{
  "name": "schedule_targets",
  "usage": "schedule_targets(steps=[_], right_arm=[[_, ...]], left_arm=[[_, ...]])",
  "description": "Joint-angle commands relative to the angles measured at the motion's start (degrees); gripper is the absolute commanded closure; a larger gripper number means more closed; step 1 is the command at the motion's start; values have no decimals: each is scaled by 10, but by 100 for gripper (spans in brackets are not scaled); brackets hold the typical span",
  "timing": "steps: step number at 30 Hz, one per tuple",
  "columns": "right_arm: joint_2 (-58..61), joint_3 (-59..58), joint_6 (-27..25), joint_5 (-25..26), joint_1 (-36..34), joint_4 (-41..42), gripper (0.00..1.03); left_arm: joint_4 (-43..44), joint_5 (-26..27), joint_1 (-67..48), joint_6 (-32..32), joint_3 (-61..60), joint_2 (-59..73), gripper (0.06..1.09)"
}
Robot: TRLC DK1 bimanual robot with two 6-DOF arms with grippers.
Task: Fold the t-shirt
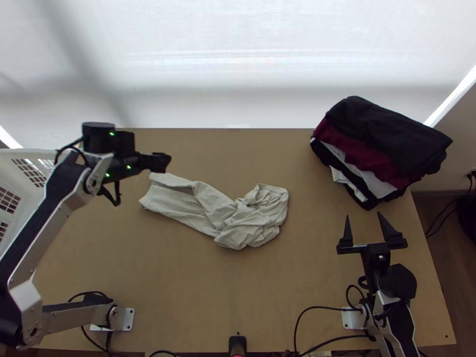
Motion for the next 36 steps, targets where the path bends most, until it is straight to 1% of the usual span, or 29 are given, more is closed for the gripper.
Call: schedule_targets(steps=[1, 5, 6, 7, 15, 16, 19, 20, 24, 27, 28, 36], right_arm=[[-3, -5, 6, -2, -3, -7, 4], [-3, -5, 6, -2, -3, -8, 4], [-3, -5, 6, -2, -3, -8, 4], [-3, -5, 6, -1, -3, -7, 4], [-3, -5, 6, -2, -3, -8, 4], [-3, -6, 6, -2, -3, -8, 4], [-3, -5, 6, -2, -3, -8, 4], [-3, -5, 6, -2, -3, -8, 4], [-3, -6, 6, -2, -3, -8, 4], [-3, -5, 6, -1, -3, -7, 4], [-3, -5, 6, -2, -3, -8, 4], [-3, -6, 6, -2, -3, -8, 4]], left_arm=[[-30, 46, 57, -14, 35, 43, 11], [-61, 74, 109, -37, 76, 102, 11], [-72, 81, 119, -42, 86, 119, 12], [-78, 89, 127, -43, 94, 134, 16], [-102, 94, 160, -45, 122, 231, 17], [-112, 95, 160, -43, 122, 244, 20], [-127, 94, 161, -35, 113, 268, 35], [-123, 94, 161, -35, 108, 271, 38], [-118, 94, 161, -28, 103, 287, 40], [-104, 94, 165, -30, 100, 298, 60], [-101, 94, 166, -32, 100, 305, 62], [-98, 93, 166, -27, 100, 338, 61]])
